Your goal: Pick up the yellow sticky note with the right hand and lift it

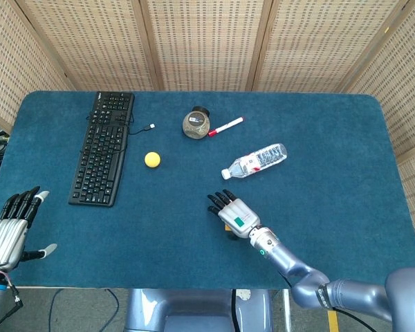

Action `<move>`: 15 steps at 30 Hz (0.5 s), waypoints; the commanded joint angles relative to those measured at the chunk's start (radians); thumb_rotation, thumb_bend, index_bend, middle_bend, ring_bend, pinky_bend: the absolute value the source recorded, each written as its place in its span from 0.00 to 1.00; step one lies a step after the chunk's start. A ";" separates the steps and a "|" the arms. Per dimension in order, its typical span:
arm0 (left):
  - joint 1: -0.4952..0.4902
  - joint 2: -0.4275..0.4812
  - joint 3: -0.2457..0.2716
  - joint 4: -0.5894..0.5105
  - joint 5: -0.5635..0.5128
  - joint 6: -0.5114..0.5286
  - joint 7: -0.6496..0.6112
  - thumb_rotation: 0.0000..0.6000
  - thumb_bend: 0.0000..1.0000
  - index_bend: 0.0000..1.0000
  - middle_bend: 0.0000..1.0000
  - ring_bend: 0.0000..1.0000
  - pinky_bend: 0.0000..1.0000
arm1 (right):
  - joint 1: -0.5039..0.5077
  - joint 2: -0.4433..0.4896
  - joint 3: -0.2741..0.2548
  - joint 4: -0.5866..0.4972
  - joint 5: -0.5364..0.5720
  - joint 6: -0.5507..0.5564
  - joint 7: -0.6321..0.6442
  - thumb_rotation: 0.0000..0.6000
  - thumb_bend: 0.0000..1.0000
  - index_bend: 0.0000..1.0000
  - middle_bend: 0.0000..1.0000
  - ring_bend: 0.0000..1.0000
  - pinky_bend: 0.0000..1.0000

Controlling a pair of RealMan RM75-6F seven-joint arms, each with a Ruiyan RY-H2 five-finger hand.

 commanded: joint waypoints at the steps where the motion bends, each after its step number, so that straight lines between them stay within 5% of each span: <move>1: 0.000 0.001 0.000 0.000 -0.001 0.000 -0.002 1.00 0.00 0.00 0.00 0.00 0.00 | 0.005 -0.011 -0.007 0.013 -0.001 0.005 -0.005 1.00 0.16 0.18 0.00 0.00 0.00; 15: -0.004 0.002 0.002 0.001 -0.002 0.000 -0.007 1.00 0.00 0.00 0.00 0.00 0.00 | 0.013 -0.011 -0.019 0.023 0.002 0.027 -0.023 1.00 0.16 0.24 0.00 0.00 0.00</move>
